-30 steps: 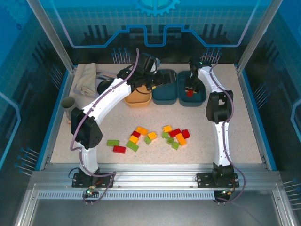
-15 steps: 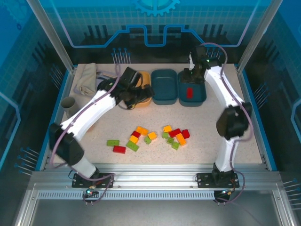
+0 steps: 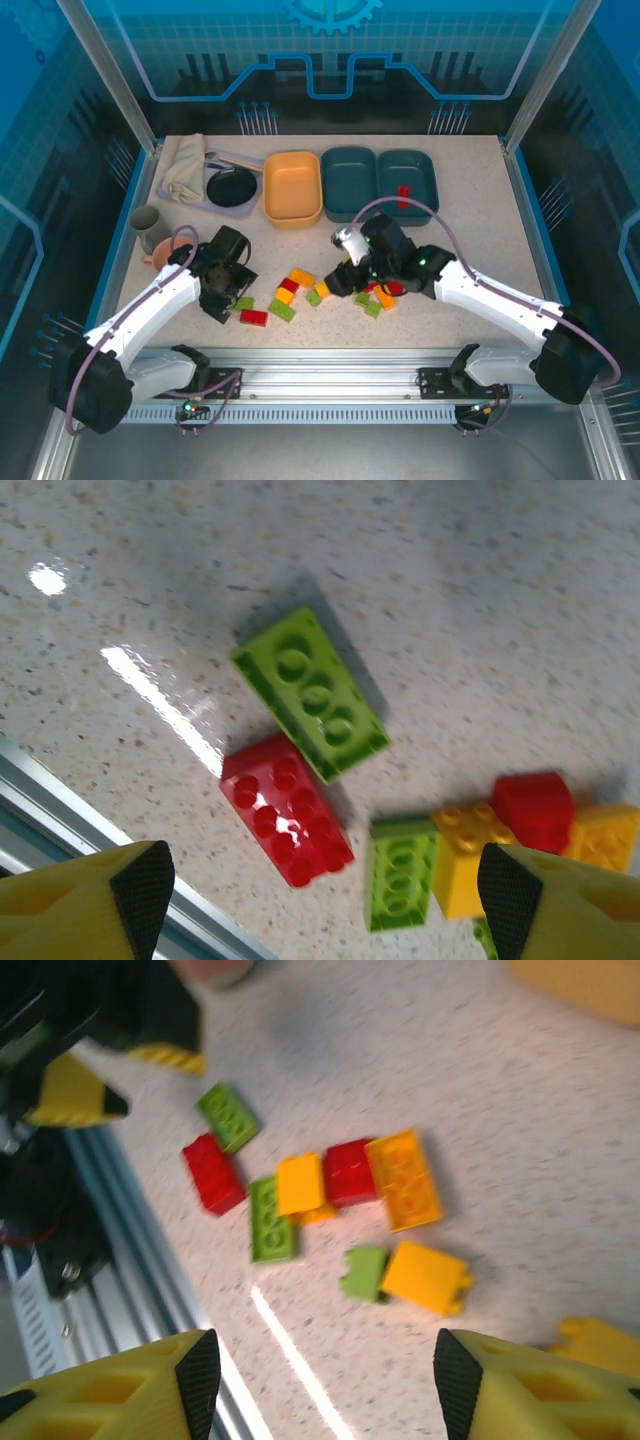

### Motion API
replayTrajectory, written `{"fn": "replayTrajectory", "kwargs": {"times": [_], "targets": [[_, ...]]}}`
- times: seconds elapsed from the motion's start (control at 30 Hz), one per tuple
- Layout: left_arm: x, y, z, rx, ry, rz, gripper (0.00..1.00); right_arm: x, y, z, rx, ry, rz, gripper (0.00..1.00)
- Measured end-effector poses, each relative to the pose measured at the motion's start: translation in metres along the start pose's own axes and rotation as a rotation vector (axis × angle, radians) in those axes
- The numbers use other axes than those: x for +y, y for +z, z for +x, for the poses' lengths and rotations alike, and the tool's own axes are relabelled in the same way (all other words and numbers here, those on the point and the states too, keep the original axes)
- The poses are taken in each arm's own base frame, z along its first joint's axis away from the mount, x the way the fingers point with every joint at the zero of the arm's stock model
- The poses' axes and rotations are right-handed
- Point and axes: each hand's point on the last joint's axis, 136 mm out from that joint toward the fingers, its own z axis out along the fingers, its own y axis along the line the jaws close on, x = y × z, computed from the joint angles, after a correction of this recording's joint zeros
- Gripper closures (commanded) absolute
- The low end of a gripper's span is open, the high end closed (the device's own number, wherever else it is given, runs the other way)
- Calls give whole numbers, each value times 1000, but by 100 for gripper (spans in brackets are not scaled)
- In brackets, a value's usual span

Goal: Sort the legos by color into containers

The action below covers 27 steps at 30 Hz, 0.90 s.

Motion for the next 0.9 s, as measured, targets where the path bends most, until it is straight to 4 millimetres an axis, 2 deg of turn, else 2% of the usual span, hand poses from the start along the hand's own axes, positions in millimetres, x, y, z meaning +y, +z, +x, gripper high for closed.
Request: {"fn": "replayTrajectory", "kwargs": {"times": [0.1, 0.23, 0.5, 0.7, 0.9], "targets": [[2, 10, -4, 13, -64, -11, 19, 19, 5, 5, -12, -56, -57, 33], [-1, 24, -7, 18, -105, -27, 21, 28, 8, 0, -45, -95, -83, 31], [-1, 47, -15, 8, -164, -17, 30, 29, 23, -5, -30, -94, -101, 30], [4, 59, -15, 8, -185, -26, 31, 32, 22, -13, -42, -99, -111, 31], [8, 70, -17, 10, -195, -37, 41, 33, 26, -12, -30, -96, -123, 31]]}}
